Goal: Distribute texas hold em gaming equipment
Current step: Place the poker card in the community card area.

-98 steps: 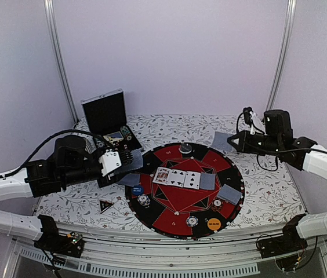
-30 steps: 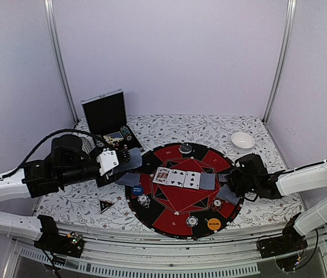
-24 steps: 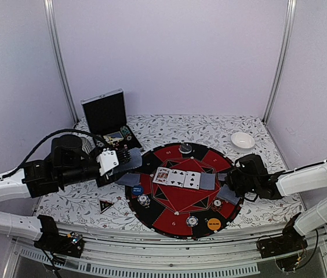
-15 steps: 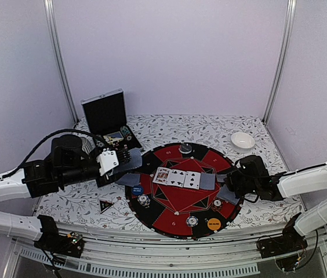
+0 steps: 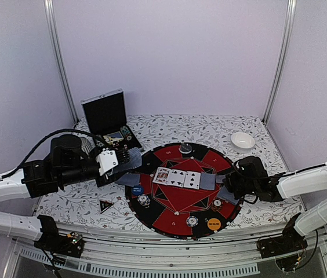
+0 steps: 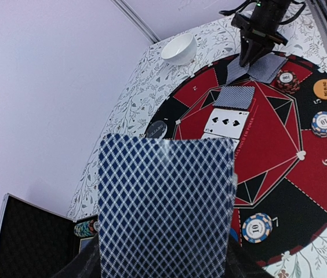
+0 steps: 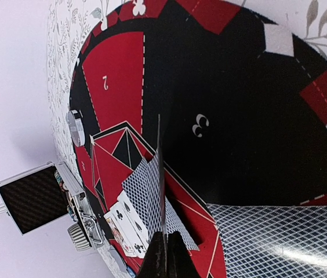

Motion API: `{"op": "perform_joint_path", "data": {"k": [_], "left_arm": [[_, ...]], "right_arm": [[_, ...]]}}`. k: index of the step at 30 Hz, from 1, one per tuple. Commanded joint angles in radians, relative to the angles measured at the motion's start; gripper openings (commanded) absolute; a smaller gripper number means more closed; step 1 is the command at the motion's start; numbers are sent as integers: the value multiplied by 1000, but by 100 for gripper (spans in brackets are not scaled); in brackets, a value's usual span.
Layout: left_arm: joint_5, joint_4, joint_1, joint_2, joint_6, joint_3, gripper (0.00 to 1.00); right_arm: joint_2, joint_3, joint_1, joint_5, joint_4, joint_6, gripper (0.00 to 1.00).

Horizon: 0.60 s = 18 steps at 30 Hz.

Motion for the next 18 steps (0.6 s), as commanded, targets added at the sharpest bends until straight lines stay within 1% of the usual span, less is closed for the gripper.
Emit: {"op": "perform_joint_path", "data": {"k": [1,5,13,14,15,16,17,18], "left_arm": [[10,28,-11,-18,-7,2,54],[10,27,-11,-19,-6,3,54],[9,27,-12,-23,-7,1,54],[9,26,-11,-23,-7,1,54],[10,26,-11,-23,-7,1,54],[11,27,-11,-23,-7,1,54],[9,27,-11,-23,-7,1,54],[10,26,-11,-23,-7,1,54]], "right_arm": [[18,-18,4,33,7,10,2],[21,-12,3,51,7,-7,2],[39,-3,4,30,10,-22,2],[36,-3,5,28,10,-26,4],[33,-3,3,25,9,-26,8],[29,-5,4,23,8,-26,15],[27,-5,3,21,8,-26,25],[22,-7,3,20,7,-28,30]]}}
